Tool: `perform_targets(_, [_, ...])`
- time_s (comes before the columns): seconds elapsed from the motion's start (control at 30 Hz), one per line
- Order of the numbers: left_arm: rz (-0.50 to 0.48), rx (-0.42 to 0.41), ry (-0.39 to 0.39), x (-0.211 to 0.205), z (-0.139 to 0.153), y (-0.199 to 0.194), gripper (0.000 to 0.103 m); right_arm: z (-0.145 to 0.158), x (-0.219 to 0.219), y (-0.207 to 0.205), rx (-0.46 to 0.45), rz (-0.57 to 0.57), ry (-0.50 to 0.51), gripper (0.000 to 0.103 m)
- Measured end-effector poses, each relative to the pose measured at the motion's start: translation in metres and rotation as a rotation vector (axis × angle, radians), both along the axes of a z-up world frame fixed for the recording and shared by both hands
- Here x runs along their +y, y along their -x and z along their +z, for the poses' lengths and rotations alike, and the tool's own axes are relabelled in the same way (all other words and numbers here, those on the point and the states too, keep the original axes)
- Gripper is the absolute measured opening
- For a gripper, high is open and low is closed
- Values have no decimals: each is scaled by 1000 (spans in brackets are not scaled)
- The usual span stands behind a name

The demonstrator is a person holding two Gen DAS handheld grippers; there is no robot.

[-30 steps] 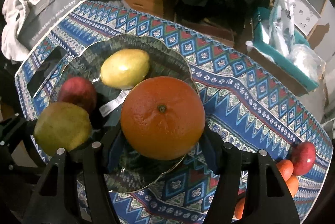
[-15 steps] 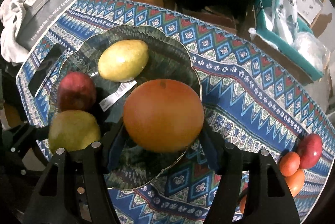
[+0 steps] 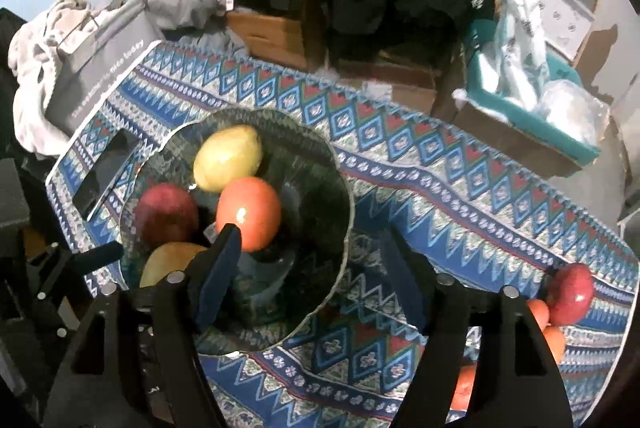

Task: Organize fruits
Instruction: 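Open the left tool over the plate while the right tool releases the orange onto it, then withdraw both tools from the plate back toward the remaining fruit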

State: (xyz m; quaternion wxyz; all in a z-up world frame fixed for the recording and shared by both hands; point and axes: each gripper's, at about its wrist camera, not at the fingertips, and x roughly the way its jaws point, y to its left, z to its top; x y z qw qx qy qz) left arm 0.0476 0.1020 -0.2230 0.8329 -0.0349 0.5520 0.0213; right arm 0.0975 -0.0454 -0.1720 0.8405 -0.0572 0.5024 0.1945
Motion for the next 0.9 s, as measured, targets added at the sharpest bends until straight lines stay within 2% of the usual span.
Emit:
perform_targets(0.43, [-21, -119, -38, -16, 42, 6, 87, 52, -34, 19, -174, -95, 43, 74])
perform_targets(0.6, [-40, -144, -23, -28, 55, 8, 87, 69, -48, 30, -241, -129, 78, 76])
perform_targets(0.9, [-93, -205, -24, -56, 80, 13, 87, 100, -91, 52, -331, -214, 43, 80])
